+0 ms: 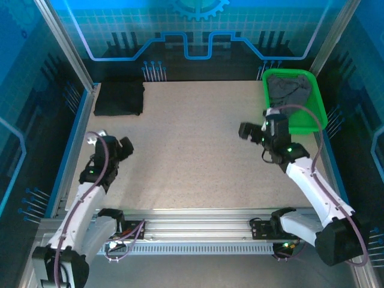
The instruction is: Fold and stack the t-shirts
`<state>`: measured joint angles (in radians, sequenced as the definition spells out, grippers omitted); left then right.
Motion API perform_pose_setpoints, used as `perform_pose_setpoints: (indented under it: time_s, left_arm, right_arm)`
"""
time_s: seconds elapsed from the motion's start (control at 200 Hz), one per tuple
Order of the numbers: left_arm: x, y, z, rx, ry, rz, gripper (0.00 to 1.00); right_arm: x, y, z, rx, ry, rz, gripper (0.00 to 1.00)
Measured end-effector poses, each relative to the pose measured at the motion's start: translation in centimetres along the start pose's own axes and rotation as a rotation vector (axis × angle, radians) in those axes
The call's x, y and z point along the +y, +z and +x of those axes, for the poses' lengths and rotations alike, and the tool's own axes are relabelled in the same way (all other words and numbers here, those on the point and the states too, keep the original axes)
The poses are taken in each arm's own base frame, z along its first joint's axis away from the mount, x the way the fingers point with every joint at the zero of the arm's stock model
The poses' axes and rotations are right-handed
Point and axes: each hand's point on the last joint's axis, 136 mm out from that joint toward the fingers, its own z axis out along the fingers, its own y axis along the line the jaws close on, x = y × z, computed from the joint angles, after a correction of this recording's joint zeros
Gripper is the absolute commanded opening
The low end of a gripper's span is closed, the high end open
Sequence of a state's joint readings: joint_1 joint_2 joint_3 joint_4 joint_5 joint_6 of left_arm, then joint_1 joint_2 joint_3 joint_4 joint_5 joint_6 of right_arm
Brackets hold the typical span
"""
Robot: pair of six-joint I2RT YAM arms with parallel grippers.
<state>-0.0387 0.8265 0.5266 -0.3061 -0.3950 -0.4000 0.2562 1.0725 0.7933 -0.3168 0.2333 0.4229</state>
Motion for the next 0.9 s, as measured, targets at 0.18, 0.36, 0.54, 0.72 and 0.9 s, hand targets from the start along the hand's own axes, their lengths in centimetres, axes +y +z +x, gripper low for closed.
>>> perform_pose_setpoints:
  time_s: [0.18, 0.36, 0.54, 0.72, 0.9]
  left_arm:
    - [-0.2, 4.7, 4.2, 0.062, 0.131, 0.015, 0.99]
    - [-1.5, 8.0, 3.7, 0.009, 0.158, 0.042, 0.99]
    - [-2.6, 9.9, 1.4, -0.081, 0.149, 0.084, 0.99]
    - [-2.9, 10.0, -0.9, -0.221, 0.121, 0.129, 0.99]
    - [-3.2, 9.3, 0.6, -0.296, 0.161, 0.186, 0.99]
  right_arm:
    - [-5.8, 3.3, 6.6, 0.092, -0.166, 0.186, 1.0]
    - [-8.2, 6.2, 7.3, 0.079, -0.178, 0.231, 1.0]
    - [-7.3, 9.0, 5.4, -0.003, -0.19, 0.163, 1.0]
    - [-6.3, 10.5, 3.0, -0.085, -0.228, 0.1, 1.0]
    - [-5.8, 10.6, 1.9, -0.168, -0.247, 0.034, 1.0]
